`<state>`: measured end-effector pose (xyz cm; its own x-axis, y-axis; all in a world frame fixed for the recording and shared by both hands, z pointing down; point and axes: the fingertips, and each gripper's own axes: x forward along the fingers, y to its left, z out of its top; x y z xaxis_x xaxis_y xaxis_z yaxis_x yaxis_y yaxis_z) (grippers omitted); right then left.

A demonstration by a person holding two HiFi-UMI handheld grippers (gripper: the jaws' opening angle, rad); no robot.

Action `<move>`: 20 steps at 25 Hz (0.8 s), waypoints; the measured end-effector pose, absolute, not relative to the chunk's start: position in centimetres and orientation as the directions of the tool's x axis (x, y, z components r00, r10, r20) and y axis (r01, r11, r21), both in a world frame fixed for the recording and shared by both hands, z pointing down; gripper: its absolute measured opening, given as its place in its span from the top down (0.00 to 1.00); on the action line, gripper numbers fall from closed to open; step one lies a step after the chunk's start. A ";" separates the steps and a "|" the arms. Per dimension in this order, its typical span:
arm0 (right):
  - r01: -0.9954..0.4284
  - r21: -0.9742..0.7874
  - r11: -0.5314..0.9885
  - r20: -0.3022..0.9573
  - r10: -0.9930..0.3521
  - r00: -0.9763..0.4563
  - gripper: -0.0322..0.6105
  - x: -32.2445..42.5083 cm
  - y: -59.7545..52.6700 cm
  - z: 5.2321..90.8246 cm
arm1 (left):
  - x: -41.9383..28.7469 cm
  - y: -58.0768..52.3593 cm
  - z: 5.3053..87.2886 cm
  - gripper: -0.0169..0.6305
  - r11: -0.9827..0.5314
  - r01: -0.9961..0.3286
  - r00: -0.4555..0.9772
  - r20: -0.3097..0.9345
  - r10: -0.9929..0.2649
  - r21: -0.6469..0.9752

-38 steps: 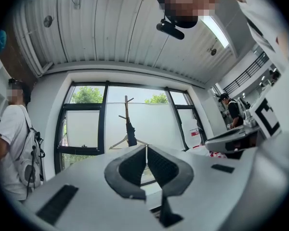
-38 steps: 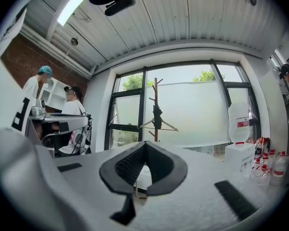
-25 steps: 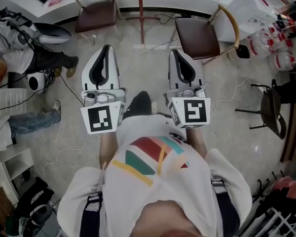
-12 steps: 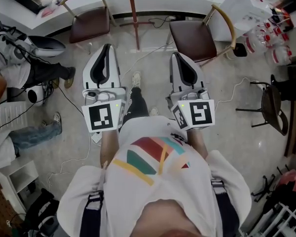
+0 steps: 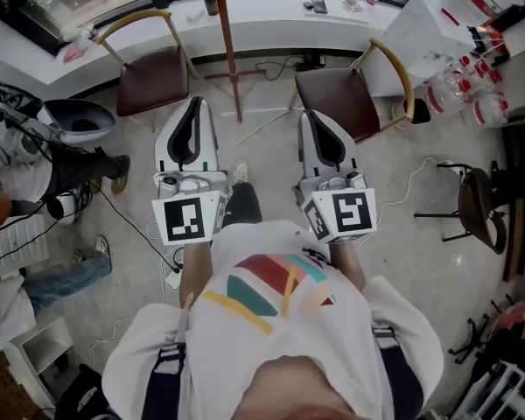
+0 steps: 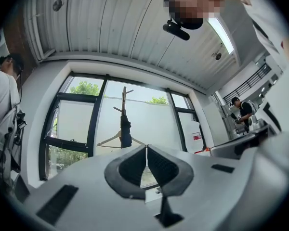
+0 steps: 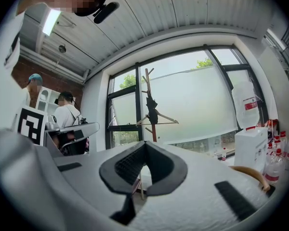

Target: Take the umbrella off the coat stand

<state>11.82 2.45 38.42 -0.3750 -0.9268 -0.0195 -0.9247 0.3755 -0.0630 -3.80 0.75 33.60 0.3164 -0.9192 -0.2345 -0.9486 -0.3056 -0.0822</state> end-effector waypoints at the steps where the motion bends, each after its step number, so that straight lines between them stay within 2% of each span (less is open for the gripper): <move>1: -0.926 -0.060 0.373 -0.021 -0.928 -0.372 0.95 11.4 1.2 38.3 | -4.2 -0.5 33.5 0.96 -0.308 -0.948 0.318 -0.239 -0.918 -0.077; 13: -0.939 -0.056 0.340 -0.016 -0.941 -0.339 0.95 7.6 -13.6 36.1 | -7.9 -15.3 32.3 0.96 -0.368 -0.929 0.368 -0.234 -0.900 -0.047; 20: -0.950 -0.059 0.305 -0.064 -0.951 -0.302 0.95 6.2 -20.9 34.6 | -10.8 -22.3 31.9 0.96 -0.373 -0.925 0.379 -0.258 -0.889 -0.074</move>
<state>6.23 -20.92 34.62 -0.3015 -0.9513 -0.0639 -0.9504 0.3052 -0.0591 -10.78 -22.29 31.91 0.3791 -0.8888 -0.2576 -0.9248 -0.3732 -0.0735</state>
